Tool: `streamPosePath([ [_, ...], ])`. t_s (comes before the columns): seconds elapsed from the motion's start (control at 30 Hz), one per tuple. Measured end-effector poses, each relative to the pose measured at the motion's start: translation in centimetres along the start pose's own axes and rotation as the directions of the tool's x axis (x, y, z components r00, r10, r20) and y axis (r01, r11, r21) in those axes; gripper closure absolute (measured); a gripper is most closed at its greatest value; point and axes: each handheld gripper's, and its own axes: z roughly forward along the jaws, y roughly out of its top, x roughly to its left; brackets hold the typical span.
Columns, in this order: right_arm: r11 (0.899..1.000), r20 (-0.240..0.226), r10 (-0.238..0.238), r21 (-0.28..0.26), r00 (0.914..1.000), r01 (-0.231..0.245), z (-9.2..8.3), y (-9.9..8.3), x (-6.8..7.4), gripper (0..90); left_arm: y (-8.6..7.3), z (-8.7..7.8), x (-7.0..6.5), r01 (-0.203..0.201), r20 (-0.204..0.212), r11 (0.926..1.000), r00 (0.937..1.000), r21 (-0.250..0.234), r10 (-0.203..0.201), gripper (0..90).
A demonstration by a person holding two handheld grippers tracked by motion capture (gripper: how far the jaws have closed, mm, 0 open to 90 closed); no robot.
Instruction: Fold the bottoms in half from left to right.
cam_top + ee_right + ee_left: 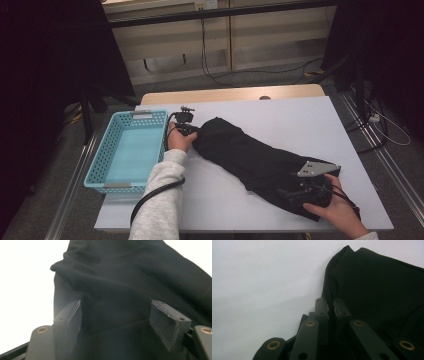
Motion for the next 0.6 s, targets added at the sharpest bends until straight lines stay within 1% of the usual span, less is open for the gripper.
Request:
streamPosePath([
  [0.03,1.0,-0.008,-0.005,0.003,1.0,0.005,0.0,0.0,0.2,28.1,0.0,-0.3,-0.1,0.001,-0.011,0.9999,0.9999,-0.017,-0.002,84.8],
  [0.07,1.0,-0.022,-0.015,-0.001,0.9996,0.015,0.1,0.0,0.5,28.5,0.1,-0.7,-0.1,0.011,-0.014,0.9992,0.9998,-0.038,-0.012,85.1],
  [0.1,1.0,-0.049,-0.031,-0.008,0.9984,0.03,0.1,0.1,0.8,30.1,0.2,-1.1,-0.1,0.025,-0.017,0.9976,0.9995,-0.065,-0.026,85.2],
  [0.13,0.999,-0.069,-0.051,-0.015,0.9963,0.05,0.1,0.2,1.3,31.9,0.3,-1.6,-0.1,0.029,-0.021,0.9961,0.9993,-0.084,-0.03,85.3],
  [0.17,0.998,-0.078,-0.067,-0.012,0.9947,0.066,0.2,0.3,1.8,32.2,0.4,-2.0,0.0,0.026,-0.032,0.9947,0.9991,-0.099,-0.029,85.4],
  [0.2,0.997,-0.085,-0.081,-0.008,0.9931,0.08,0.4,0.4,2.2,34.6,0.5,-2.3,0.0,0.033,-0.03,0.9933,0.9989,-0.111,-0.037,85.5],
  [0.27,0.994,-0.099,-0.104,0.006,0.9896,0.105,0.9,0.3,2.9,39.9,0.6,-2.9,0.0,0.038,-0.042,0.9901,0.9982,-0.135,-0.044,85.6],
  [0.33,0.992,-0.122,-0.117,0.028,0.9856,0.121,1.5,0.1,3.2,41.4,0.7,-3.2,0.1,0.045,-0.046,0.9879,0.9976,-0.148,-0.052,85.7],
  [0.4,0.988,-0.104,-0.15,0.026,0.9833,0.153,1.7,0.0,3.5,43.6,0.6,-3.2,0.2,0.04,-0.052,0.9887,0.9975,-0.144,-0.048,85.7],
  [0.43,0.986,-0.09,-0.162,0.033,0.9827,0.165,1.7,0.0,3.6,49.4,0.6,-3.1,0.2,0.043,-0.051,0.9886,0.9974,-0.144,-0.051,85.6],
  [0.47,0.981,-0.069,-0.187,0.037,0.9799,0.19,1.6,0.1,3.6,59.4,0.5,-3.0,0.2,0.042,-0.052,0.9893,0.9974,-0.14,-0.05,85.7],
  [0.5,0.98,-0.077,-0.194,0.038,0.9779,0.198,1.5,0.1,3.5,73.0,0.4,-2.8,0.2,0.046,-0.051,0.9893,0.9973,-0.138,-0.054,85.7],
  [0.53,0.977,-0.07,-0.208,0.038,0.9756,0.211,1.4,0.1,3.3,81.3,0.3,-2.7,0.2,0.049,-0.05,0.9894,0.9971,-0.136,-0.057,85.7],
  [0.57,0.976,-0.074,-0.21,0.04,0.975,0.213,1.3,0.1,3.2,82.1,0.2,-2.6,0.2,0.051,-0.053,0.989,0.9969,-0.139,-0.059,85.7],
  [0.6,0.978,-0.094,-0.201,0.041,0.9751,0.205,1.2,0.0,3.0,84.2,0.2,-2.6,0.3,0.055,-0.045,0.9893,0.9971,-0.135,-0.061,85.7],
])
